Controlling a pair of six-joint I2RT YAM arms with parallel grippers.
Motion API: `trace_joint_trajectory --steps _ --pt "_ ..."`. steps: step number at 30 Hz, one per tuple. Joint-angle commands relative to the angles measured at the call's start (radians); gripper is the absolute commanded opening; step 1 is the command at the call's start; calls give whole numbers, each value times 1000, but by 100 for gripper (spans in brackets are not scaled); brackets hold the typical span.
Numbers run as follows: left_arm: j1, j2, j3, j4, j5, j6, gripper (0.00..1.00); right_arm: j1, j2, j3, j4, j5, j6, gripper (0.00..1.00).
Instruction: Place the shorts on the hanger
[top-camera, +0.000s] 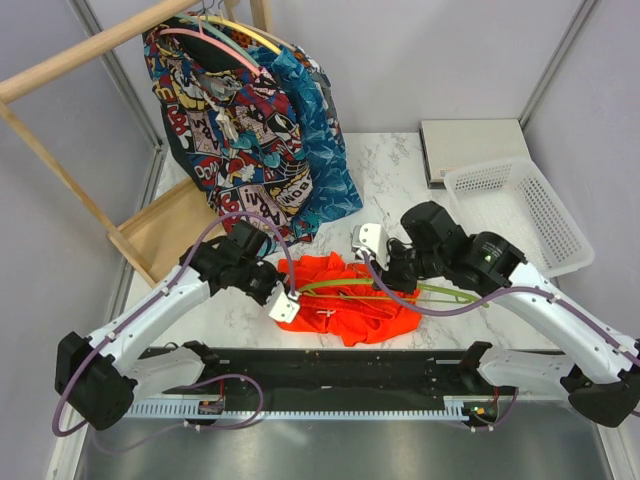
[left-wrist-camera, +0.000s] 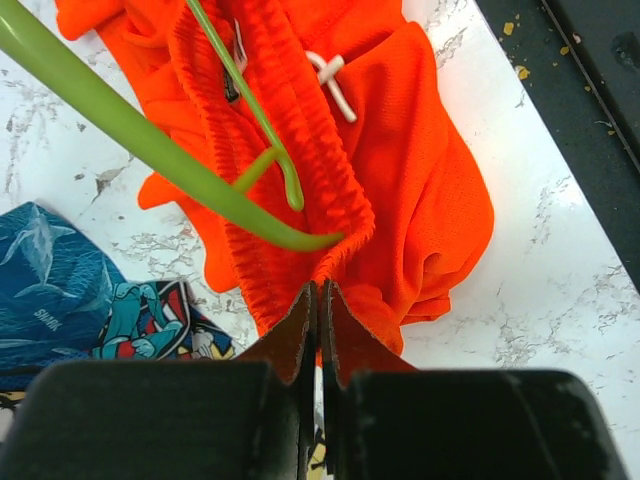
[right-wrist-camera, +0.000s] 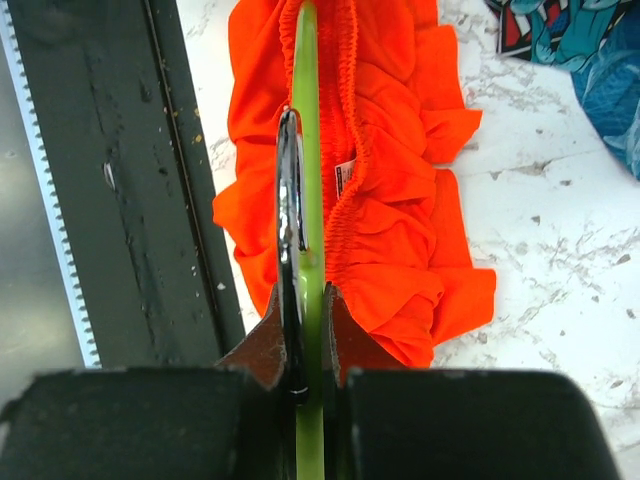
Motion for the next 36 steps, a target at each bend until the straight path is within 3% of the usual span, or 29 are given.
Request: trace_joint_trajectory --steps 1,12,19,24,31,36 --pt "-8 -6 92 -61 52 -28 2 0 7 -13 151 -18 15 0" --pt "-11 57 136 -130 25 -62 2 0 -82 -4 86 118 -12 0" --pt "-9 139 279 -135 68 -239 2 -2 -54 -39 122 26 -52 0" --pt "-11 163 337 -138 99 -296 2 0 -59 -76 230 -30 -55 0" --pt "-39 134 354 -171 124 -266 2 0 -57 -157 376 -32 -29 0" --pt "-62 129 380 -174 124 -264 2 0 -59 -193 457 -121 -52 0"
